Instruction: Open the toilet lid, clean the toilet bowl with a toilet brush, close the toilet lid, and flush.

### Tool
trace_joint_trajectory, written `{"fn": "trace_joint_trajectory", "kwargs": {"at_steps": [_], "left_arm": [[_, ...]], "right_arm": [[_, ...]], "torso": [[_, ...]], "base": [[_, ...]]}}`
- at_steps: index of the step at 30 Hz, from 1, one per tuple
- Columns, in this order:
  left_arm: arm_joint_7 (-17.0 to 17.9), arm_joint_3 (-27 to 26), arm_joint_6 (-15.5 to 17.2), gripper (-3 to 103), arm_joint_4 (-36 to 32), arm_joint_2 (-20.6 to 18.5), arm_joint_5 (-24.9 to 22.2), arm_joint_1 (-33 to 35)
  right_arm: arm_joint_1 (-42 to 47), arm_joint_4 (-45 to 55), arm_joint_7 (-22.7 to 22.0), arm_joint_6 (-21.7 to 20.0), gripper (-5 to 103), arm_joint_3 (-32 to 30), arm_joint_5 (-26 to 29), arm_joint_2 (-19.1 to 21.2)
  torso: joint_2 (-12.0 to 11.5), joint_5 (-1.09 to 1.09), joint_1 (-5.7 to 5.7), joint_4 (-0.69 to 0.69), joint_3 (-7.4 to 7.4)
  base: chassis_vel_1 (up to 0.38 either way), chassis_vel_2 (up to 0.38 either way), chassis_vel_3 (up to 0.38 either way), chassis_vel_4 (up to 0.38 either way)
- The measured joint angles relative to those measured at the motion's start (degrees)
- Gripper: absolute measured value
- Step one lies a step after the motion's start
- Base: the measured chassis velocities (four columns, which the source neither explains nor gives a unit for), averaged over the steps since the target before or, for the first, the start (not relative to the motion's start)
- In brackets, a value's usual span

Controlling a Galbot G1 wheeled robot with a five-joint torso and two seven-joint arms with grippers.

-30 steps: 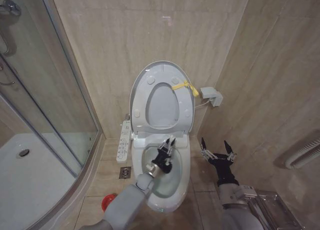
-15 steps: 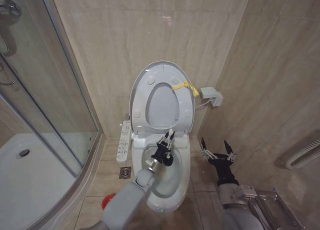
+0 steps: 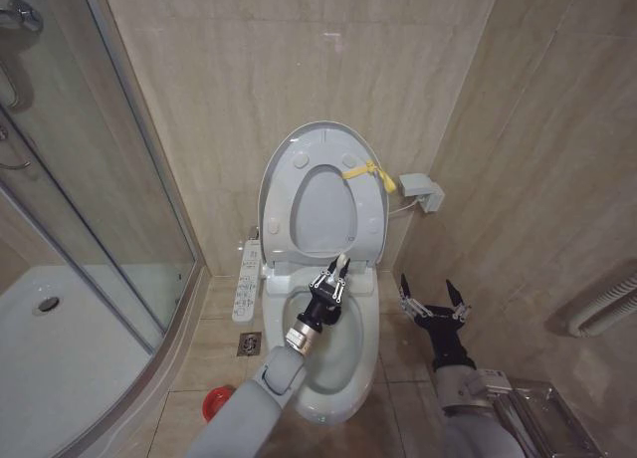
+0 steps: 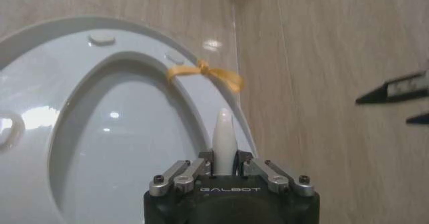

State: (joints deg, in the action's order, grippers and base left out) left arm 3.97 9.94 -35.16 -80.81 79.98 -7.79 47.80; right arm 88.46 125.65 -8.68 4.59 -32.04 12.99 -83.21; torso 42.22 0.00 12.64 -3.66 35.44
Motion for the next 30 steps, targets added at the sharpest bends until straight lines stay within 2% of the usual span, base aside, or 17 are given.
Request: {"fn": "trace_joint_trajectory", "kwargs": {"at_steps": [6, 14, 16, 21, 30], "left_arm": [[0.8, -1.2, 1.3, 22, -4.4, 0.4, 0.6, 2.9], [2.6, -3.6, 2.8, 22, -8.4, -0.8, 1.9, 6.4], [3.9, -5.4, 3.8, 22, -12.2, -2.0, 3.4, 8.7], [3.7, -8.5, 3.2, 22, -18.1, -4.9, 7.1, 12.0], [4.7, -13.1, 3.3, 22, -28.7, -6.7, 8.4, 21.1]], "right_arm": [[0.0, 0.0, 0.0, 0.0, 100, 0.0, 0.0, 0.0], [0.0, 0.0, 0.0, 0.0, 100, 0.0, 0.0, 0.0], [0.0, 0.0, 0.0, 0.0, 100, 0.0, 0.0, 0.0], [0.0, 0.0, 0.0, 0.0, 100, 0.0, 0.0, 0.0], [0.0, 0.0, 0.0, 0.0, 100, 0.0, 0.0, 0.0]], "torso": [[0.0, 0.0, 0.0, 0.0, 0.0], [0.0, 0.0, 0.0, 0.0, 0.0], [0.0, -0.01, 0.0, 0.01, 0.0], [0.0, -0.01, 0.0, 0.0, 0.0], [0.0, -0.01, 0.0, 0.0, 0.0]], "base": [[0.0, 0.0, 0.0, 0.0], [0.0, 0.0, 0.0, 0.0], [0.0, 0.0, 0.0, 0.0], [0.0, 0.0, 0.0, 0.0], [0.0, 0.0, 0.0, 0.0]]}}
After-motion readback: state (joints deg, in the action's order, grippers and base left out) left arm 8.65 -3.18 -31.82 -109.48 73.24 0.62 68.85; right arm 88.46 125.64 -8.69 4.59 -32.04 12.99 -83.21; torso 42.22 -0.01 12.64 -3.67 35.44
